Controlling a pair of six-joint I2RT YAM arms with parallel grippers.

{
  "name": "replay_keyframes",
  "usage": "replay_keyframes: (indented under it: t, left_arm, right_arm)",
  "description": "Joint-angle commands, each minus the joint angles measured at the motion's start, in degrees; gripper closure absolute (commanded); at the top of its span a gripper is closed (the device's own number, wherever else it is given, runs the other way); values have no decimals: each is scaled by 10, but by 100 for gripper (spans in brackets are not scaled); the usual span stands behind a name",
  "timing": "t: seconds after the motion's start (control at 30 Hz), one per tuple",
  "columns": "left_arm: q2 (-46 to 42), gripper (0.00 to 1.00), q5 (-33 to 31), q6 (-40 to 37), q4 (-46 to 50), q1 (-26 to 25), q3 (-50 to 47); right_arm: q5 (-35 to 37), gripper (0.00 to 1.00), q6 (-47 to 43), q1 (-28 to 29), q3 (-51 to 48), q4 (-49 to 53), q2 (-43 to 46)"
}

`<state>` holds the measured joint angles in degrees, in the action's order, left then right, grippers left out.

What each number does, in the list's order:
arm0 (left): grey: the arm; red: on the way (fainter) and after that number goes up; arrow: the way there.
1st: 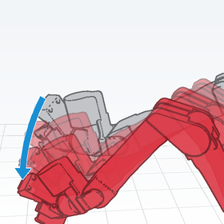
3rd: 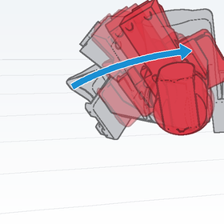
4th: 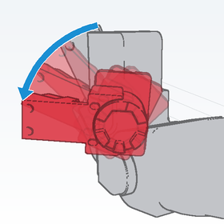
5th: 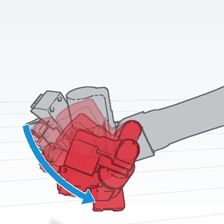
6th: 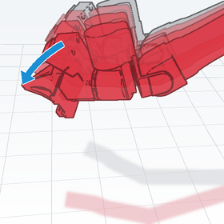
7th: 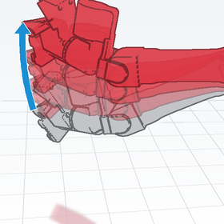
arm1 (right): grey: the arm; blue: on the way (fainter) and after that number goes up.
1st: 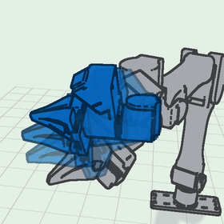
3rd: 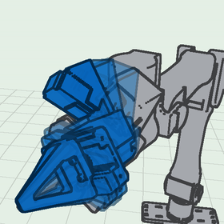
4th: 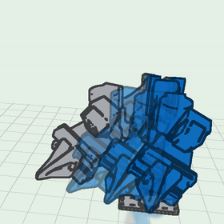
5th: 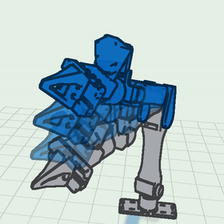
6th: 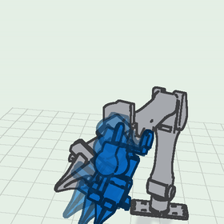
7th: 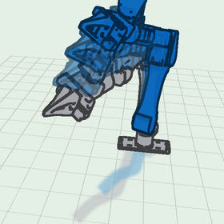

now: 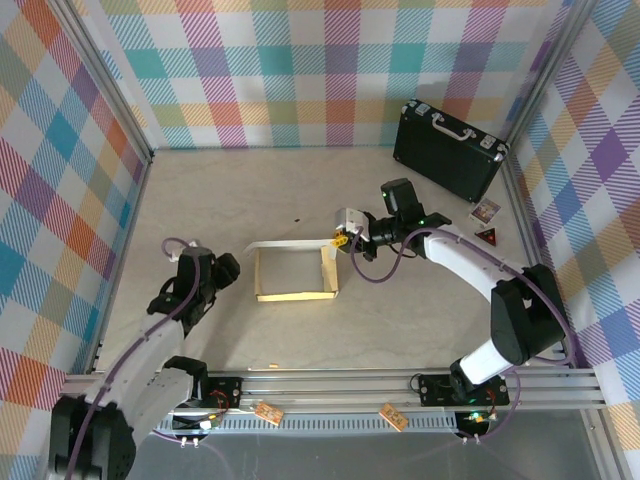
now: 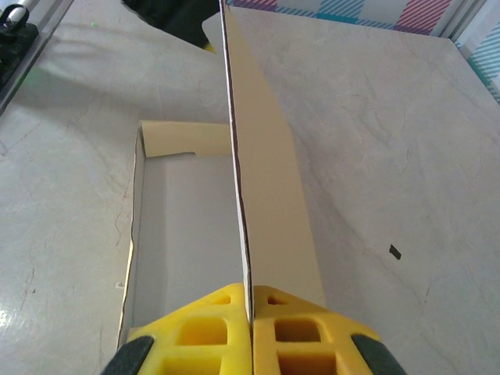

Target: Fold the paper box

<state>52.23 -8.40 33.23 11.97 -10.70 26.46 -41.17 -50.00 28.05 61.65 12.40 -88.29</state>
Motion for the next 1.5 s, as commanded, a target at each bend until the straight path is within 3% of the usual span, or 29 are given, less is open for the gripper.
replay_keyframes:
  t: [0.0, 0.17, 0.27, 0.43, 0.77, 0.83, 0.9, 0.97, 1.13, 1.2, 1.3, 1.47]
  left_arm:
    - [56, 28, 78, -12, -92, 31, 31]
    - [126, 32, 144, -25, -161, 46, 54]
    - [140, 41, 221, -44, -202, 46, 56]
    - [145, 52, 283, -53, -220, 46, 57]
    - [216, 58, 427, -4, -300, 45, 79]
    - [214, 56, 421, 2, -299, 45, 80]
    - [202, 48, 394, -1, -274, 45, 85]
    - [186, 40, 335, -1, -208, 46, 101]
    - [100, 32, 132, 18, -59, 47, 108]
    - [57, 30, 88, 29, -29, 47, 90]
    - [-5, 30, 107, 40, -26, 47, 42]
    - [-43, 33, 219, 34, -96, 46, -35]
  right_arm:
    - [-35, 100, -2, -7, 20, 32, -16]
    - [-45, 100, 5, -19, 45, 35, -44]
    - [-42, 100, 5, -22, 57, 38, -55]
    - [-52, 100, 27, -26, 64, 16, -70]
    - [-70, 100, 73, -31, 96, -3, -97]
    - [-78, 100, 93, -35, 105, -5, -101]
    - [-82, 100, 109, -38, 114, -3, -102]
    - [-85, 100, 122, -40, 121, 4, -100]
    - [-71, 100, 141, -41, 136, 32, -90]
    - [-73, 100, 144, -41, 134, 37, -85]
    - [-61, 100, 153, -41, 130, 39, -85]
    - [-50, 100, 181, -41, 124, 26, -85]
